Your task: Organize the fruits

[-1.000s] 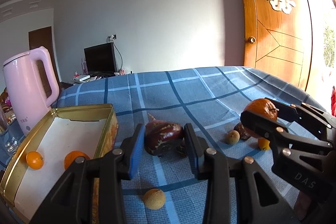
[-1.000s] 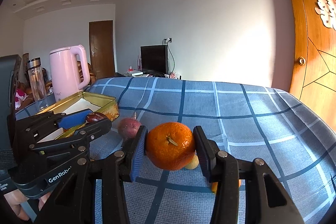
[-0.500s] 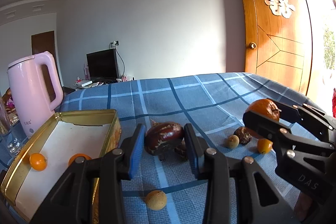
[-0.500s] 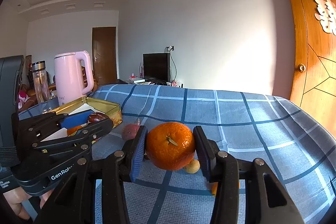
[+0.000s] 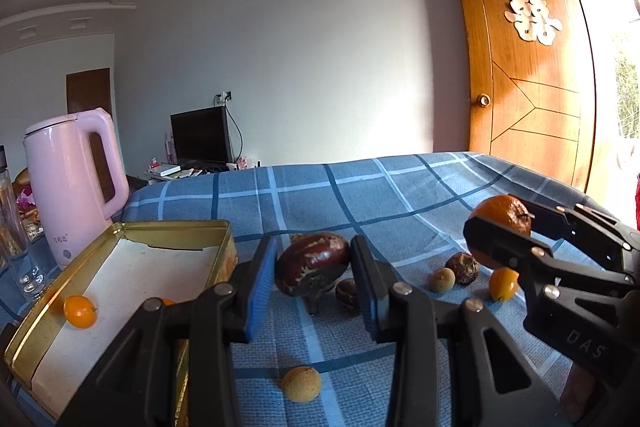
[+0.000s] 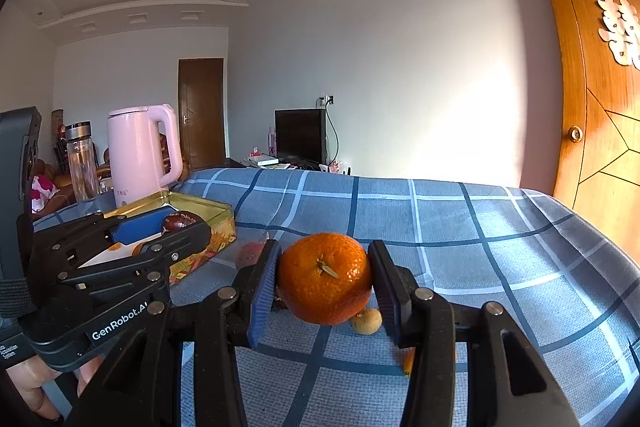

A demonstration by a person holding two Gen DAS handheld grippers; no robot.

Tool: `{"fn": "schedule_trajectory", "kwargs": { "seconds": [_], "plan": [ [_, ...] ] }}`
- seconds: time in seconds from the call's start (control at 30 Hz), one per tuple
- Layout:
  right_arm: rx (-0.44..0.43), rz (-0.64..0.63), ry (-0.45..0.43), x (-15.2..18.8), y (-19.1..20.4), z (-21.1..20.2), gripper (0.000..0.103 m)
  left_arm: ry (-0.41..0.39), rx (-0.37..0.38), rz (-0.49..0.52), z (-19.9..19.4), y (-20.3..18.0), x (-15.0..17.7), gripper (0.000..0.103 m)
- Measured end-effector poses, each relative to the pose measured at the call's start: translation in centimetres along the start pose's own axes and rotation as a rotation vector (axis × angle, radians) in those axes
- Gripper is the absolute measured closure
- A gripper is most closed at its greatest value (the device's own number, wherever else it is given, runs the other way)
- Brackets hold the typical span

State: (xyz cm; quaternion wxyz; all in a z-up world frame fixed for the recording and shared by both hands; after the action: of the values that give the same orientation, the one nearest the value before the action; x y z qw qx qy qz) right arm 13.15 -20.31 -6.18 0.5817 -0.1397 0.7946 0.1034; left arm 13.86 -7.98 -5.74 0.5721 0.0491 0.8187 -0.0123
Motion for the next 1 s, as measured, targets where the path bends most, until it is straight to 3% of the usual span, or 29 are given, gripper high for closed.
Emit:
{"fn": "schedule_trajectory", "kwargs": {
  "seconds": [1.0],
  "plan": [
    [-0.029, -0.033, -0.074, -0.6, 0.7, -1.4, 0.056, -0.057, -0.037, 0.019, -1.6, 0.2, -0.4, 0.063]
  ]
}}
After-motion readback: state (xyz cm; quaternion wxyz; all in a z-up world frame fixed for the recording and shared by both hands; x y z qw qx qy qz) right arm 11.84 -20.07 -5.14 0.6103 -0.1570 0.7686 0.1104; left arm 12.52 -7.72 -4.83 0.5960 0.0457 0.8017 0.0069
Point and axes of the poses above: each gripper's, at about its wrist camera, not at the fingertips, and z roughly the way its jaws point, y to its left, x to its underside, the point moved 8 cm from there along z, roughly the way its jaws point, and after that the axes turned 2 degrees about y, right-handed, at the moved point
